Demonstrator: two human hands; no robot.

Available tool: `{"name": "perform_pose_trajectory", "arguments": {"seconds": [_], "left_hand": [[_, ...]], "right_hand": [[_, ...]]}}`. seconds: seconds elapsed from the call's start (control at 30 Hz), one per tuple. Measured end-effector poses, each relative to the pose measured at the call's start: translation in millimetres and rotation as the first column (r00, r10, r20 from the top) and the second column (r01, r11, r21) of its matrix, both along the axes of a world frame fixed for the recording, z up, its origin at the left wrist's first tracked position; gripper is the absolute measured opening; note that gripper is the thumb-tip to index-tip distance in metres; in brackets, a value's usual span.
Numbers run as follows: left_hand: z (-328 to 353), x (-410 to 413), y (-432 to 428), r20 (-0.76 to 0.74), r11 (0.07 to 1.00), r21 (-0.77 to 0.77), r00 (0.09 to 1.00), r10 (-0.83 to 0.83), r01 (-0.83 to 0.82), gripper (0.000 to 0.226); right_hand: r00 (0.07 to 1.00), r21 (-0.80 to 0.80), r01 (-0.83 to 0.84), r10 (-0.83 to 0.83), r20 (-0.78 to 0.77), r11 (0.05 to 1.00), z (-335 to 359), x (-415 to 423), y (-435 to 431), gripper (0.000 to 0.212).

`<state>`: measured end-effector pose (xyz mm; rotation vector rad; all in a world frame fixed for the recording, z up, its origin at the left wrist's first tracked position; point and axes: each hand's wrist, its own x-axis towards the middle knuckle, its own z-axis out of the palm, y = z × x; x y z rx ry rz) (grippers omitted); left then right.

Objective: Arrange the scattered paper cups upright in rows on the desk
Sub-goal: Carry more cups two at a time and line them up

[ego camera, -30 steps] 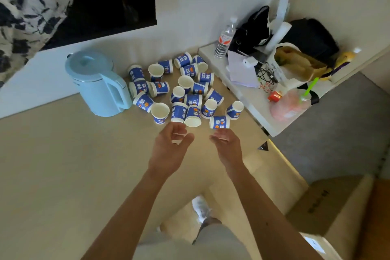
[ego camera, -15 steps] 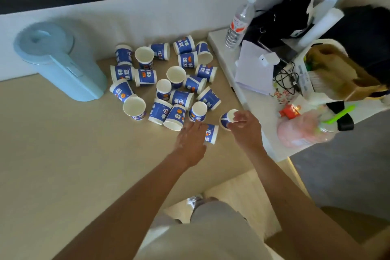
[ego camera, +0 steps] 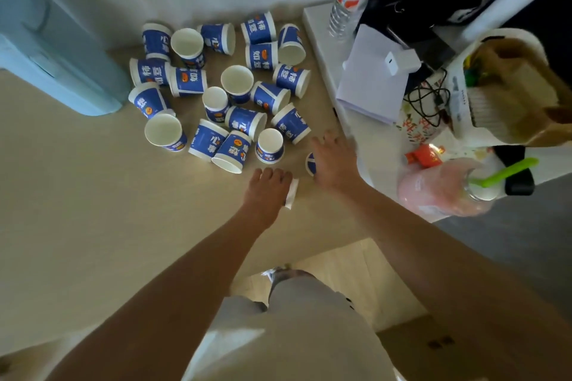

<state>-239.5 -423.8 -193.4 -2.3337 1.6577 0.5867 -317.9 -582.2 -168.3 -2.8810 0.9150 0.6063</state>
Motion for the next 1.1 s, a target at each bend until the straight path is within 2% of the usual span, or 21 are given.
{"name": "perform_pose_trajectory", "arguments": {"seconds": [0.13,0.2,0.27,0.33,0.4,0.47,0.6,0.73,0.83,0.93,1.1], "left_hand": [[-3.3,-4.6,9.4,-0.054,0.989,-0.086,0.992,0.117,-0.121,0.073],[2.2,-1.9,19.3,-0.143,0.945,-0.178,0.957,0.252,-0.276,0.071],[12.4,3.1,31.3,-0.294,0.835,-0.266,0.866,0.405,-0.481,0.067],[28.0,10.3,49.1,-0.429,0.679,-0.307,0.733,0.528,-0.668,0.066],[44.1,17.8,66.6,-0.519,0.535,-0.317,0.616,0.593,-0.783,0.066],[60.1,26.6,86.8,-0.571,0.4,-0.344,0.527,0.629,-0.85,0.064],[88.7,44.8,131.2,-0.661,0.16,-0.359,0.371,0.652,-0.92,0.061],[115.2,54.6,183.9,-0.702,-0.023,-0.416,0.305,0.644,-0.909,0.06],[132.4,56.3,225.5,-0.718,-0.082,-0.436,0.292,0.632,-0.896,0.057],[147.0,52.8,277.1,-0.718,-0.12,-0.458,0.287,0.635,-0.881,0.055],[168.5,48.0,364.5,-0.724,-0.204,-0.496,0.272,0.634,-0.844,0.056]], "right_hand": [[0.997,0.024,-0.025,0.026,-0.071,0.999,-1.0,1.5,-5.5,0.042],[0.997,0.124,0.076,-0.073,-0.028,0.989,4.6,2.0,-9.5,0.044],[0.973,0.24,0.212,-0.227,0.036,0.947,14.1,0.3,-13.1,0.05],[0.936,0.337,0.288,-0.338,0.101,0.896,26.2,0.4,-10.8,0.056],[0.87,0.491,0.349,-0.47,0.146,0.798,37.5,3.4,-3.3,0.057],[0.8,0.652,0.331,-0.569,0.189,0.682,45.2,10.8,11.7,0.054],[0.698,0.845,0.202,-0.678,0.23,0.495,60.2,36.9,56.3,0.059],[0.693,0.886,0.06,-0.658,0.294,0.459,82.2,64.0,110.8,0.062],[0.684,0.895,-0.047,-0.639,0.352,0.443,93.1,79.2,151.8,0.056],[0.684,0.869,-0.103,-0.6,0.414,0.483,108.2,88.5,202.7,0.049],[0.669,0.865,-0.198,-0.582,0.463,0.461,121.9,96.6,292.7,0.051]]}}
